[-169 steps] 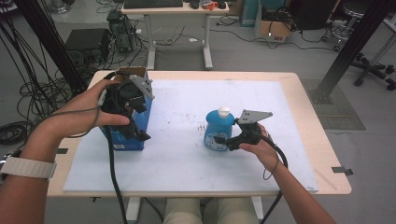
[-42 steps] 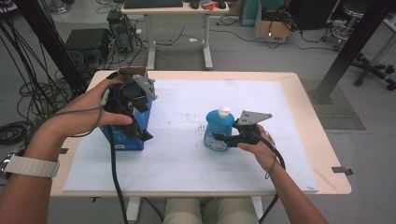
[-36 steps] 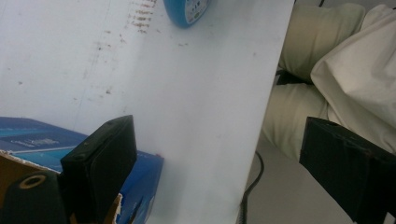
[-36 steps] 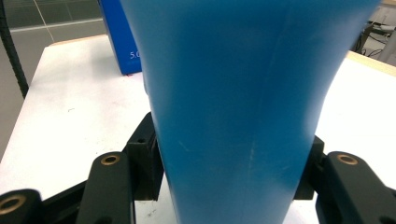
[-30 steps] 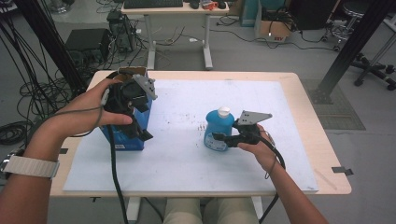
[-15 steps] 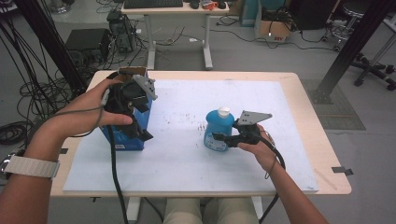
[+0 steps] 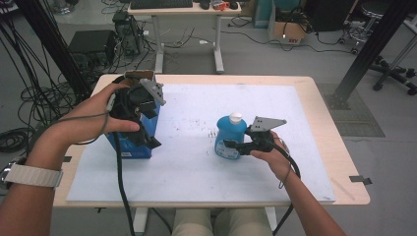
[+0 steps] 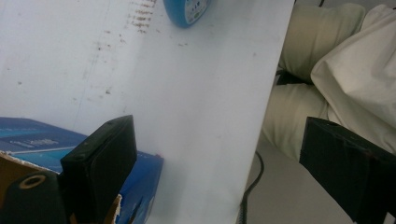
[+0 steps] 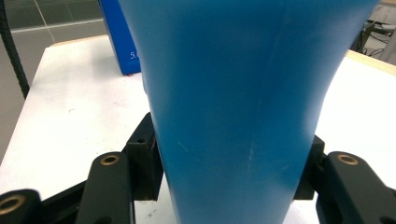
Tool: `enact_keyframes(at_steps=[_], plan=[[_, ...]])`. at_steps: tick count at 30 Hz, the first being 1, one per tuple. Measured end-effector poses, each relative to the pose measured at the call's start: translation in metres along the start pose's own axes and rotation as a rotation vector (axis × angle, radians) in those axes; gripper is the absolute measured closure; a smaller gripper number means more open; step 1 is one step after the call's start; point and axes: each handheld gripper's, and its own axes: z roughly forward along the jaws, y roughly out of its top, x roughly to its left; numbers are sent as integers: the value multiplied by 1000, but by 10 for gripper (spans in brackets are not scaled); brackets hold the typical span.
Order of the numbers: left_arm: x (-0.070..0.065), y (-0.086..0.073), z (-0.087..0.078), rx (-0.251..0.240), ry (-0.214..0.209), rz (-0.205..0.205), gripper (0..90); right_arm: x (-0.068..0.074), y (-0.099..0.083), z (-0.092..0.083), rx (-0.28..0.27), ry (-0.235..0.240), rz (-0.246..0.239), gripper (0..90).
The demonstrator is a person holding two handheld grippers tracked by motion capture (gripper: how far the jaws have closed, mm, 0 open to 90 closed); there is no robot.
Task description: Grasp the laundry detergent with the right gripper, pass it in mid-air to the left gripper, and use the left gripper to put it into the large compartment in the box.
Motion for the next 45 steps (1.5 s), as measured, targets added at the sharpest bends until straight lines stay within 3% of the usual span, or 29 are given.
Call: enact_keyframes(at_steps=[25,45], plan=[[0,0,1,-3,-3,-10,114,-1,0,0,-2,3,-4,426],[1,1,0,3,1,7,114,-1,-1,0,-3,6,-10,425]])
